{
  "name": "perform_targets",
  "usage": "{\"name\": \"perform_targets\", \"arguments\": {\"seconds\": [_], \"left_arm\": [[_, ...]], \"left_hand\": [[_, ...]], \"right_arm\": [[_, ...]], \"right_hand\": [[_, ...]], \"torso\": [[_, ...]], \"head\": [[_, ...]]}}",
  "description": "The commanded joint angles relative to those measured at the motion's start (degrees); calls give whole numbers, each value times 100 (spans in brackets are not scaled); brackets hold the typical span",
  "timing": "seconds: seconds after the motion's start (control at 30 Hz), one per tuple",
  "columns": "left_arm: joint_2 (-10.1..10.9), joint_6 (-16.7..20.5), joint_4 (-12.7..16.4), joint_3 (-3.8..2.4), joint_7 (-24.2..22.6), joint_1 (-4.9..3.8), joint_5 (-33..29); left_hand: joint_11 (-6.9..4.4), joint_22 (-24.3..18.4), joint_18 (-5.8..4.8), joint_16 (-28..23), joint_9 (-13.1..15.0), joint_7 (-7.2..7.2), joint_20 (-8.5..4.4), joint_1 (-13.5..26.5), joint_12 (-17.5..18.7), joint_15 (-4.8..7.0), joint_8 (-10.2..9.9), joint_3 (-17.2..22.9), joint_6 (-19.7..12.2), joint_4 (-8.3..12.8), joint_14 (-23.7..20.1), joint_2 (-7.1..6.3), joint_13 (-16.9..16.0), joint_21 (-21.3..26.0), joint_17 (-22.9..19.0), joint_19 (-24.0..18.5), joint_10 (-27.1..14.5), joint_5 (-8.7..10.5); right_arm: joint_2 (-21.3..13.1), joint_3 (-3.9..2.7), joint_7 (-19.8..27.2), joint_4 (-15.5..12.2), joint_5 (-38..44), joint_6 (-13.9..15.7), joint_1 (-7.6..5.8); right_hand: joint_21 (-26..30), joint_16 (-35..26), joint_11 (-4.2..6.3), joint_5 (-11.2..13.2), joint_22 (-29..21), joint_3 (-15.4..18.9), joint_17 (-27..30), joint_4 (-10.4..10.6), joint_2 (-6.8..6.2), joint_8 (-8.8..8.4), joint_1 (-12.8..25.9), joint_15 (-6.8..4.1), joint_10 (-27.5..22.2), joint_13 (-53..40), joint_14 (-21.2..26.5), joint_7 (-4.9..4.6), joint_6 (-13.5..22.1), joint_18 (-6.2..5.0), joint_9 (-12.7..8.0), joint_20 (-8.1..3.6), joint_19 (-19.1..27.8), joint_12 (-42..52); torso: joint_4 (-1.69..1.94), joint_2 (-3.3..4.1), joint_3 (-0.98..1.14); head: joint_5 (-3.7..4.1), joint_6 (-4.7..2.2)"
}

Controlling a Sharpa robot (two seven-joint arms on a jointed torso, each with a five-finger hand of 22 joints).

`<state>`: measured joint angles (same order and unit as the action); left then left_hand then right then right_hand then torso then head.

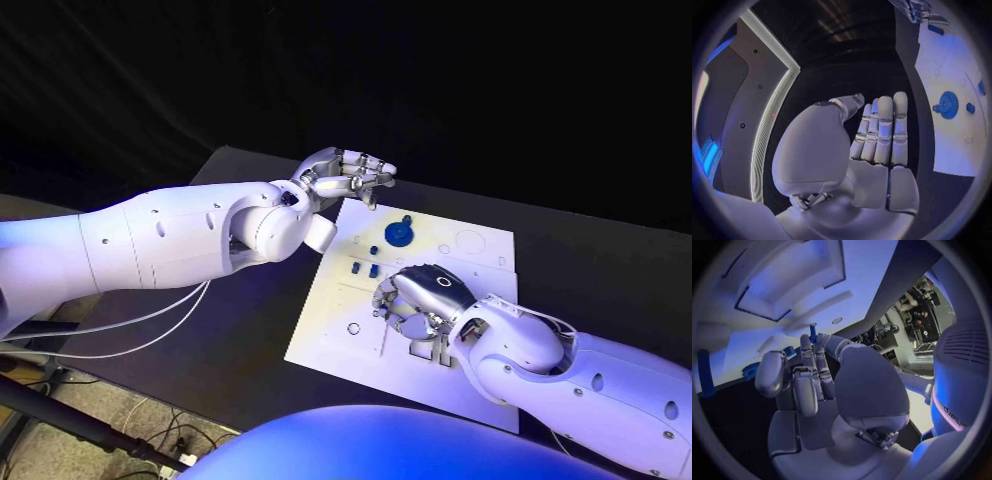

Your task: Assemble the parts on the task board

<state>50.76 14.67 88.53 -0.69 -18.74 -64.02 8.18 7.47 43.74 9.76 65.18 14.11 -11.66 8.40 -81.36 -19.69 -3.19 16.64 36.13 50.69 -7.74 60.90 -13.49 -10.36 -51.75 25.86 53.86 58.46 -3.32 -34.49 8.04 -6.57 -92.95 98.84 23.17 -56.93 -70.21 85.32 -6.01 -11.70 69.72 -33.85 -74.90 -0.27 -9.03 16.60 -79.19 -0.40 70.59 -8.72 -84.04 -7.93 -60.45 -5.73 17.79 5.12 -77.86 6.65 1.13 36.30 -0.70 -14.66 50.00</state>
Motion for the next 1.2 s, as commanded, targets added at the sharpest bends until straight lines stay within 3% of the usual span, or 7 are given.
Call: {"name": "perform_targets", "arguments": {"seconds": [0.03, 0.37, 1.2], "left_arm": [[-13, -66, 10, -5, -23, -6, -25], [-9, -73, 14, -5, -17, -7, -24], [-4, -100, 11, -5, 15, -9, -9]], "left_hand": [[2, -6, 75, -17, -9, -5, 7, 1, -20, 5, 36, -10, -43, -1, -51, 1, -6, 22, -5, 21, -20, -4], [1, -8, 77, -18, -10, -5, 9, -5, -36, 5, 44, -6, -46, 2, -52, 7, -10, 25, -7, 20, -28, -4], [1, -8, 77, -18, -10, -5, 9, -5, -36, 5, 44, -6, -46, 2, -52, 7, -10, 25, -7, 20, -28, -4]], "right_arm": [[23, 3, 53, 16, 29, -14, 7], [94, 16, 57, 109, 70, -49, 15], [190, 45, 70, 189, 151, -376, 20]], "right_hand": [[-27, 25, 190, -33, 9, -504, -603, -470, 72, -22, -70, -13, 173, -7, -421, -41, 11, 42, 5, -3, 43, 32], [-27, 25, 190, -33, 9, -504, -603, -470, 72, -22, -70, -13, 173, -7, -421, -41, 11, 42, 5, -3, 43, 32], [-15, 30, 185, 27, 8, -475, -601, -474, 51, -25, 15, -4, 166, -31, -420, -50, 10, 36, 27, 10, 73, 26]], "torso": [[-3, 2, 1], [-4, 6, 8], [0, 0, -1]], "head": [[-21, 0], [-30, 0], [-31, 0]]}}
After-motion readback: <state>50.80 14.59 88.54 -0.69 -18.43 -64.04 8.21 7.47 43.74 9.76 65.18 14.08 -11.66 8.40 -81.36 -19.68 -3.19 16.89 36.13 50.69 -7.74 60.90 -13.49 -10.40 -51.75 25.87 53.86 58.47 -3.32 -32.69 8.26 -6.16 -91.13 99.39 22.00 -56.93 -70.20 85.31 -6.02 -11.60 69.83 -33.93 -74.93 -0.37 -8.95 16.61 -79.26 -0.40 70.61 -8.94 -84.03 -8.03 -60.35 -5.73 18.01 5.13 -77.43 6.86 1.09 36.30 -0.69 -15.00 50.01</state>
